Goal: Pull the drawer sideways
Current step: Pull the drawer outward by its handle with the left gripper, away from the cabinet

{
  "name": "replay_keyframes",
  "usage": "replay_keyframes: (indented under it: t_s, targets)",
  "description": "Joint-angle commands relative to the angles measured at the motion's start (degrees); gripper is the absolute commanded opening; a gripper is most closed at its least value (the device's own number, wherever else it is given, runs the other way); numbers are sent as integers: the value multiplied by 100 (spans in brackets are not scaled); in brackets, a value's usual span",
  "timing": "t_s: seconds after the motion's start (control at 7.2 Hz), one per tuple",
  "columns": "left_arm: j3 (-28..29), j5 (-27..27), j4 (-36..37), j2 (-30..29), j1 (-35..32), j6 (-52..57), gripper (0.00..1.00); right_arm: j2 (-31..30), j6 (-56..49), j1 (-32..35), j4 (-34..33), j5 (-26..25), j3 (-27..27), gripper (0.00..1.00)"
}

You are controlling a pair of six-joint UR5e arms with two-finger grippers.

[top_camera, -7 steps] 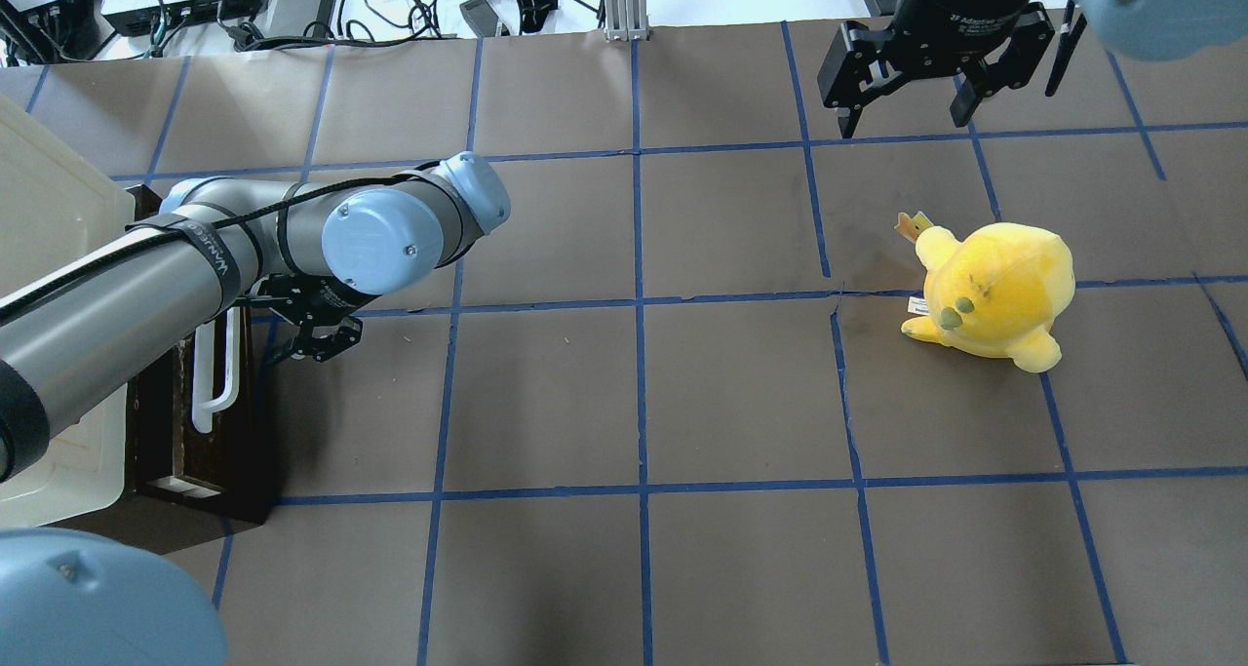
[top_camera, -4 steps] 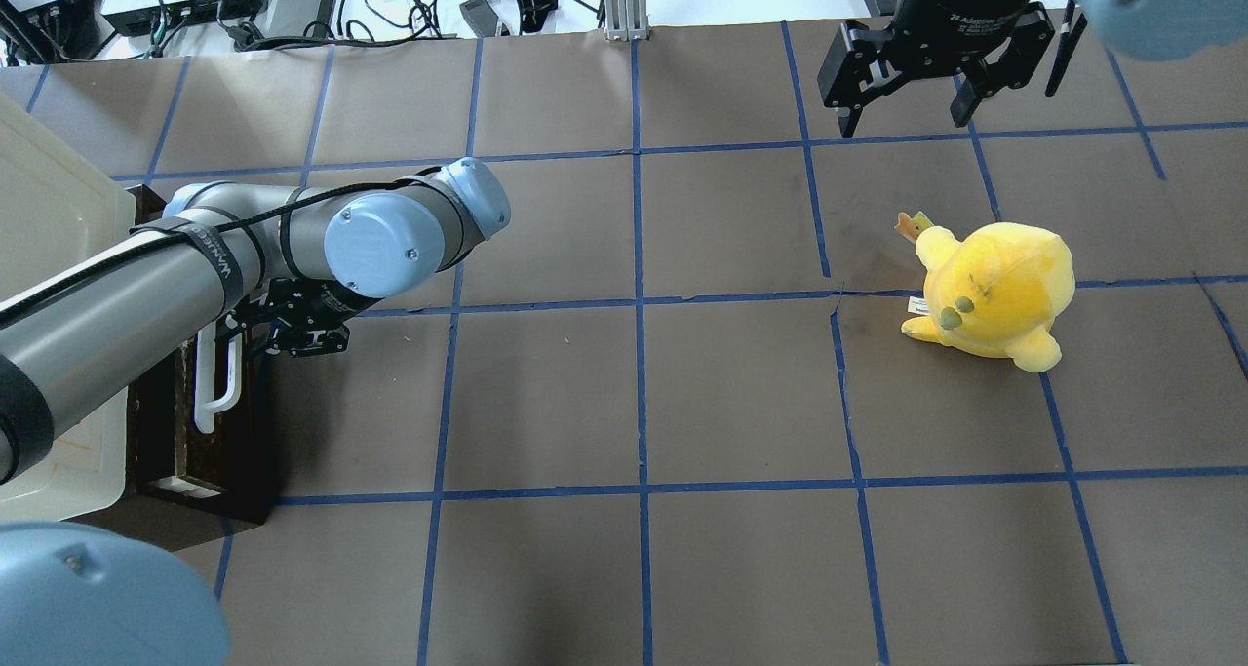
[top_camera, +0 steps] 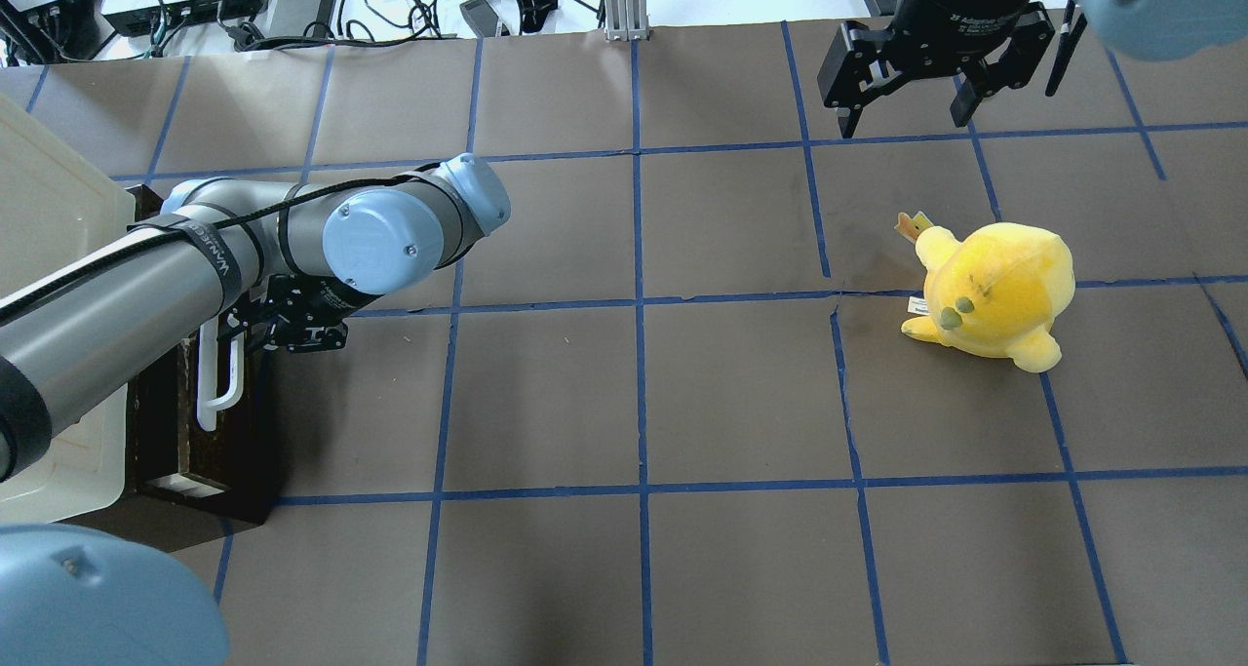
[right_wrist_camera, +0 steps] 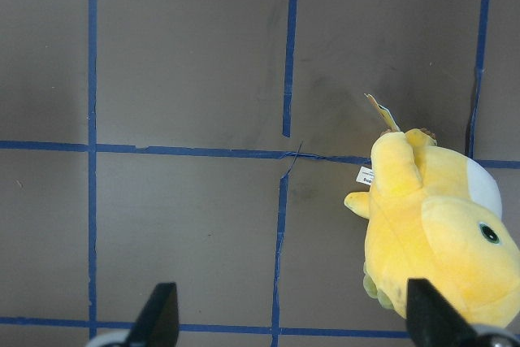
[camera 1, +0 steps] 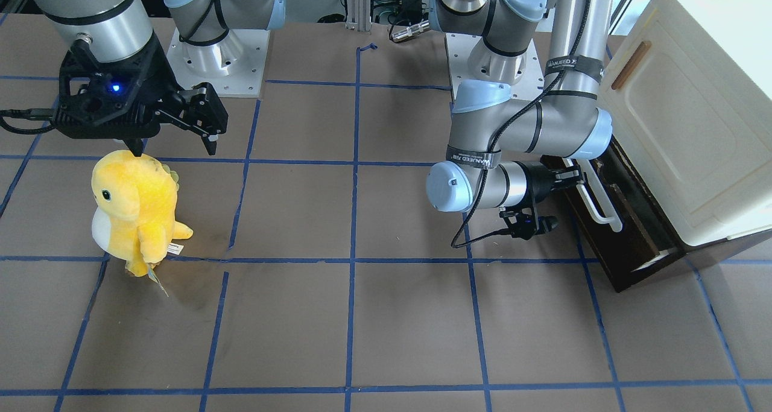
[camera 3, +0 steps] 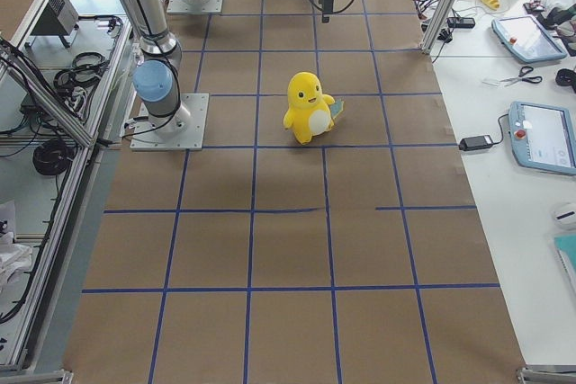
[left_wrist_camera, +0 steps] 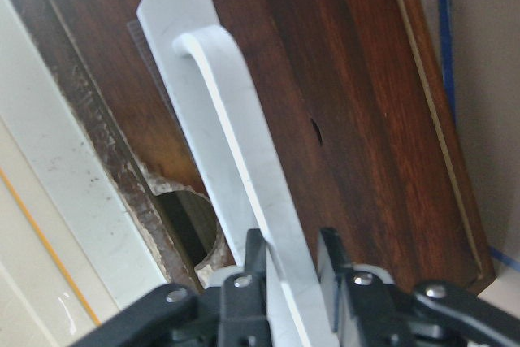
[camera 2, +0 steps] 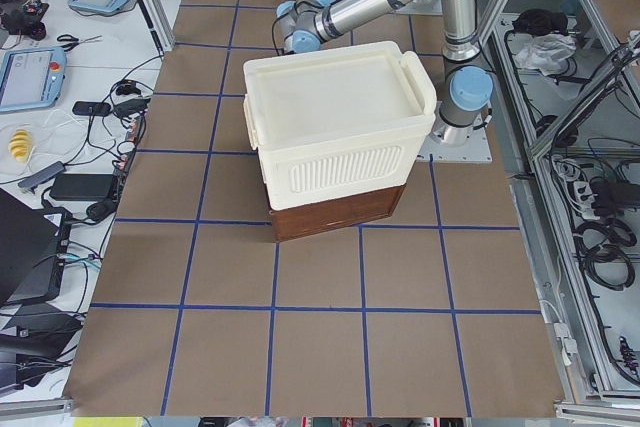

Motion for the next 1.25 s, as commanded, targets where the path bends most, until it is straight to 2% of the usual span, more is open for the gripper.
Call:
replay_keyframes:
  t_s: [0.0, 1.11]
  targets:
    - [93, -60, -3, -47, -13, 26, 0, 0, -9, 0, 0, 0, 0, 100]
    - [102, -95, -3, -21, -355, 35, 0, 0, 0, 0, 0, 0, 0, 100]
